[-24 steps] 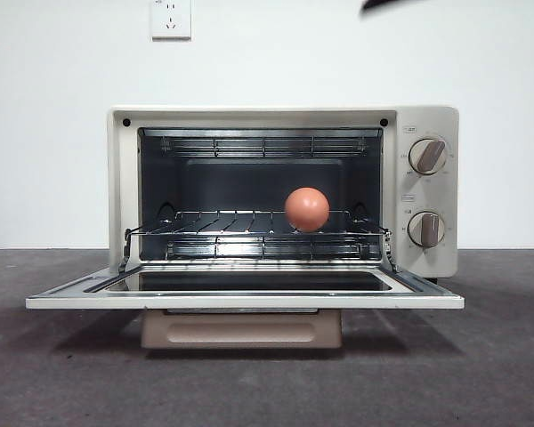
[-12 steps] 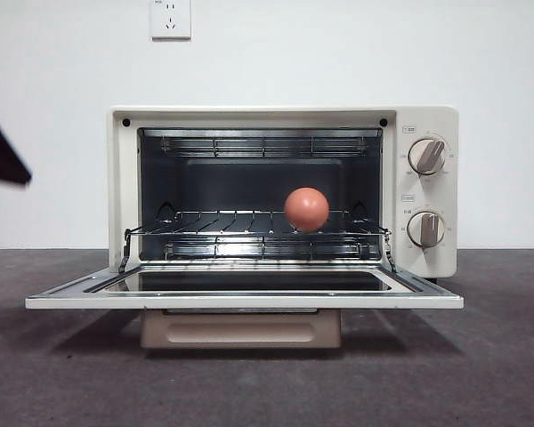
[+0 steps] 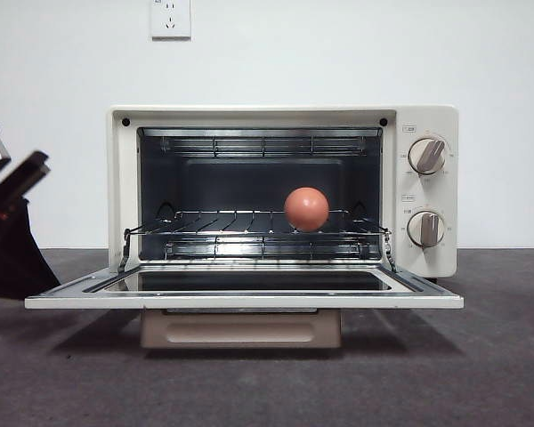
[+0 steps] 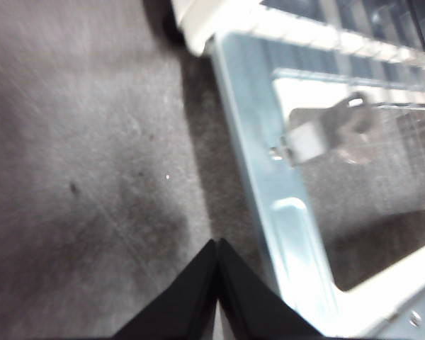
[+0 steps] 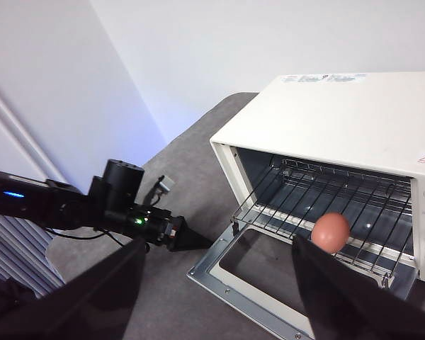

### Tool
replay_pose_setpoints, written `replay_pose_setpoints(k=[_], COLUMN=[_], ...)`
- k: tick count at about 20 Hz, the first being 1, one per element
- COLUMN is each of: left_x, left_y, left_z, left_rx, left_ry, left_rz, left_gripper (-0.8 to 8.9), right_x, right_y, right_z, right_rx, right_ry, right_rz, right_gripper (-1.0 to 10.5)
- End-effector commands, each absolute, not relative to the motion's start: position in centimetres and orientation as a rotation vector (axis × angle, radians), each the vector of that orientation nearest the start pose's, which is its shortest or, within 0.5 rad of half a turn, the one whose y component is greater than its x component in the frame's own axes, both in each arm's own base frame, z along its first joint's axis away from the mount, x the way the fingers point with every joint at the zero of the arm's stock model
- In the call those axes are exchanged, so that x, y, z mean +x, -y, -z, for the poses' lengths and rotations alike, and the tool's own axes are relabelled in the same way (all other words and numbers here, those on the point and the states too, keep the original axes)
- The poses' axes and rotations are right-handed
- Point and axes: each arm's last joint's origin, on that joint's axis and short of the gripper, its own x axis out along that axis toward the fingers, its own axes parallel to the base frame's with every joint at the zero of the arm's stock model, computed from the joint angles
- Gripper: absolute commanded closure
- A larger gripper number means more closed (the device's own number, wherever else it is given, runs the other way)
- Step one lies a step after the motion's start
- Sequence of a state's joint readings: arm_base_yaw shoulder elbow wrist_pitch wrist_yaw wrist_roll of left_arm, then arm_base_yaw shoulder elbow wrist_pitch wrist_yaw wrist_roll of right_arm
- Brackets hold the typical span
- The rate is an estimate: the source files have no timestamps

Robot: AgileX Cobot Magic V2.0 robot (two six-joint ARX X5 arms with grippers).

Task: Eggoven

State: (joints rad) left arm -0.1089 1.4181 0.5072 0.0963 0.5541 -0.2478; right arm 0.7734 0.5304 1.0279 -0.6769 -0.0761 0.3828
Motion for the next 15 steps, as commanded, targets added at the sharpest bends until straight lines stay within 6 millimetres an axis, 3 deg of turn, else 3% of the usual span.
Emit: replay_pose_setpoints(k=[1, 9, 15], left_x=[24.4, 24.7, 25.2], left_y=[4.4, 5.5, 5.4], left_z=[-13.3, -11.5, -12.4], left_rx=[-0.438, -0.468, -0.57], left_ry=[-0.891, -0.944, -0.888], left_rz=[0.553, 0.644, 0.732], left_gripper=[8.07, 8.07, 8.07], right_x=[5.0, 5.1, 5.1], right_y=[-5.2, -5.2, -5.2], right_z=[-39.5, -39.5, -39.4], right_rx=[0.311, 0.309, 0.308], right_ry=[-0.317, -0.31, -0.31], right_rz=[-0.804, -0.762, -0.758], right_gripper=[6.1, 6.1, 6.1])
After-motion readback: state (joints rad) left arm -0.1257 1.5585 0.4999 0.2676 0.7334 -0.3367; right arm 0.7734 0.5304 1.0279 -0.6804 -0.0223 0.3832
